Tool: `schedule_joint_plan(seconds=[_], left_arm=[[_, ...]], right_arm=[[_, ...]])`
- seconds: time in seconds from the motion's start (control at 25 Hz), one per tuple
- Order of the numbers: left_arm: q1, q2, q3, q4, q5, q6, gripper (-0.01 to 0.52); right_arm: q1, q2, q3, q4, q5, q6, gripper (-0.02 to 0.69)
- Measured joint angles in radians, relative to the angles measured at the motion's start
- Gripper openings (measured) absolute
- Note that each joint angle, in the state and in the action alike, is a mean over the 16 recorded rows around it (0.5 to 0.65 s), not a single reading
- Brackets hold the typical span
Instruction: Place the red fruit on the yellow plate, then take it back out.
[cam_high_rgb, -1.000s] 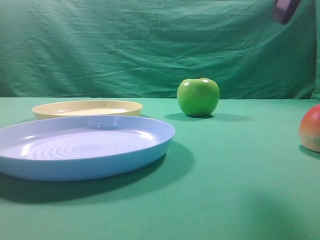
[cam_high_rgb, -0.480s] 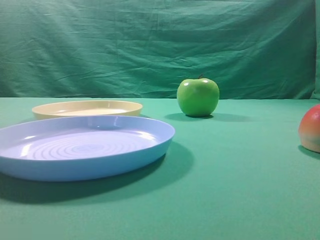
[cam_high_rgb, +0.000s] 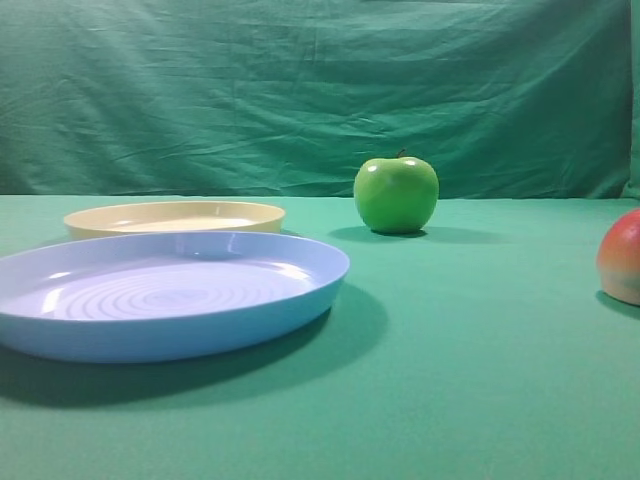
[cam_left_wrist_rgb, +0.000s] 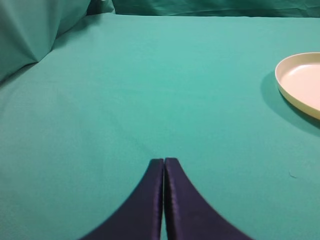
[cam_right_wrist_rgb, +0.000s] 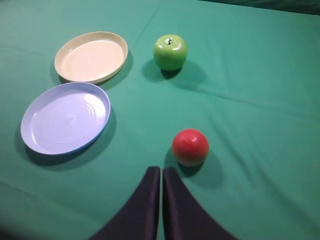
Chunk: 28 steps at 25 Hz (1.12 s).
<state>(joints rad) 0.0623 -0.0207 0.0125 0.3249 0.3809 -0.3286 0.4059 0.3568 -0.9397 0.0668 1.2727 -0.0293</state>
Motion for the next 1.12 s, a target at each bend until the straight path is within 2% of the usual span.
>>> schedule_joint_plan(seconds=[0.24, 0.44, 0.8, 1.12], left_arm=[[0.0, 0.0, 0.0, 0.0, 0.0, 0.0, 0.0], [0.0, 0.0, 0.0, 0.0, 0.0, 0.0, 0.0], [0.0, 0.0, 0.0, 0.0, 0.0, 0.0, 0.0], [0.0, 0.0, 0.0, 0.0, 0.0, 0.0, 0.0]], right_arm=[[-0.054, -0.027, 0.011, -0.052, -0.029, 0.037, 0.0], [-0.134, -0.059, 0.085, -0.076, -0.14, 0.056, 0.0], [-0.282, -0.202, 0.424, -0.076, -0.526, 0.06, 0.0], [-0.34, -0.327, 0.78, -0.078, -0.832, 0.062, 0.0]])
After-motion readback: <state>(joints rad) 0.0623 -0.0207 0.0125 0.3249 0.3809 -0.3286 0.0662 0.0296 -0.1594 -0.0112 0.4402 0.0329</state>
